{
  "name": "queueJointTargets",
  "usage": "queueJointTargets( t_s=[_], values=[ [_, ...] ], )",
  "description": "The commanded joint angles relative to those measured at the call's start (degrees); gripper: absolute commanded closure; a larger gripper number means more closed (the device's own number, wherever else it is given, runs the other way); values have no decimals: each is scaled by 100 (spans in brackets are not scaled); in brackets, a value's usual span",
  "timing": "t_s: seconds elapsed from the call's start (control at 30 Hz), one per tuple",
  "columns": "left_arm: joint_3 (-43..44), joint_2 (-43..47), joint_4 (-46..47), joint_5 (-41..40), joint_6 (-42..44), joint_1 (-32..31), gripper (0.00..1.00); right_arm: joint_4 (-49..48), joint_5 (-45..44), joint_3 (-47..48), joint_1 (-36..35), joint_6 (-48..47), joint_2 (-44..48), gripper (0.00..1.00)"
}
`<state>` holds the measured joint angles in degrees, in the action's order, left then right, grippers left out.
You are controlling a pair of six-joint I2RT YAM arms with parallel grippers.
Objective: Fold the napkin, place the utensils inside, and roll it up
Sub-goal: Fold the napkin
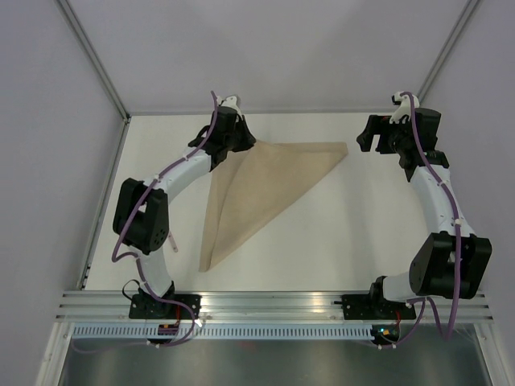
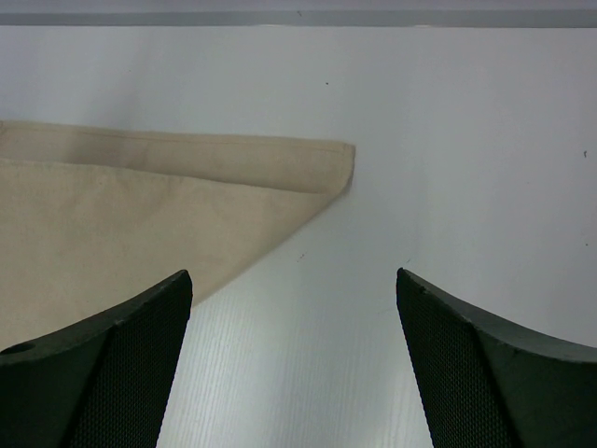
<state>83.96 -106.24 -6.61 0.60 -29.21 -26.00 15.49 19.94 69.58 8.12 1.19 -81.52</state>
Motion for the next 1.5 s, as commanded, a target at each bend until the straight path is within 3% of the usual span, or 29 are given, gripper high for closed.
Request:
queueJointTargets(
  t_s=[0.0, 1.47],
  values=[
    [50, 86, 257, 177, -120, 121, 98, 25, 106, 196, 32, -14, -57, 5],
    [621, -468, -33, 212, -85, 772, 98, 51, 150, 205, 23, -49, -119, 5]
  ],
)
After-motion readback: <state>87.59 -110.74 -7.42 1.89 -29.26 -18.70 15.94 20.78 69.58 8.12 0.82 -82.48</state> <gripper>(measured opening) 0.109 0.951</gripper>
